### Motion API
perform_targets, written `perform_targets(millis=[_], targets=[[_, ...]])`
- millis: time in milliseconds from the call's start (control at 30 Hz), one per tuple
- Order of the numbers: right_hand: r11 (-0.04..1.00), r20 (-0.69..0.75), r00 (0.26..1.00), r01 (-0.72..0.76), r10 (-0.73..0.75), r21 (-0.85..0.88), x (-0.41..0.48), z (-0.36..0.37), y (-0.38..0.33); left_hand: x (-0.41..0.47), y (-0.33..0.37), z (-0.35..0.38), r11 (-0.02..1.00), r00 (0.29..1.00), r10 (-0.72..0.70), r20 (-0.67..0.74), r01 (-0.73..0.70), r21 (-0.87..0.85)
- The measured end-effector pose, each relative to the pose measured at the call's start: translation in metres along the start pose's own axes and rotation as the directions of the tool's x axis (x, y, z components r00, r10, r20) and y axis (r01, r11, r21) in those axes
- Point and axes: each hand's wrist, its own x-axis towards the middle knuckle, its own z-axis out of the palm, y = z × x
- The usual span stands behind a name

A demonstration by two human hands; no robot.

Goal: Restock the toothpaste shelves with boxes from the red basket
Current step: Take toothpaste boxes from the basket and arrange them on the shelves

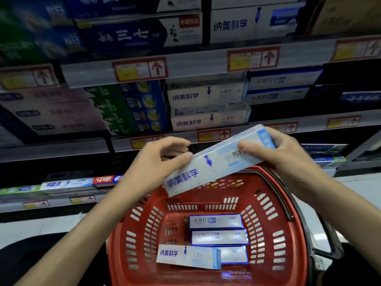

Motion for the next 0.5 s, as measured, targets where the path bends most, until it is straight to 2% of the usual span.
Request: perform_targets(millis=[67,133,200,267,500], targets=[[0.988,-0.034,0.999,0.004,0.001,0.155,0.008,-0.007,-0.003,0.000,0.001,-0.011,0.993,0.990,-0.072,-0.123,0.060,-0.100],[0.965,-0.074,0.997,0.006,0.013,0.262,0.015,-0.013,-0.005,-0.001,0.000,-0.018,0.968,0.970,-0.173,-0.169,0.135,-0.212],[0.948,-0.095,0.995,0.002,0.030,0.319,0.022,-0.016,-0.006,-0.002,-0.002,-0.020,0.911,0.956,-0.265,-0.124,0.206,-0.357],[0.931,-0.095,0.994,-0.009,0.047,0.364,0.027,-0.016,-0.004,-0.003,-0.001,-0.019,0.834,0.950,-0.300,-0.083,0.219,-0.506],[0.884,-0.090,0.994,-0.018,0.067,0.467,0.031,-0.007,0.002,-0.003,-0.004,-0.019,0.712,0.915,-0.381,-0.135,0.197,-0.674]])
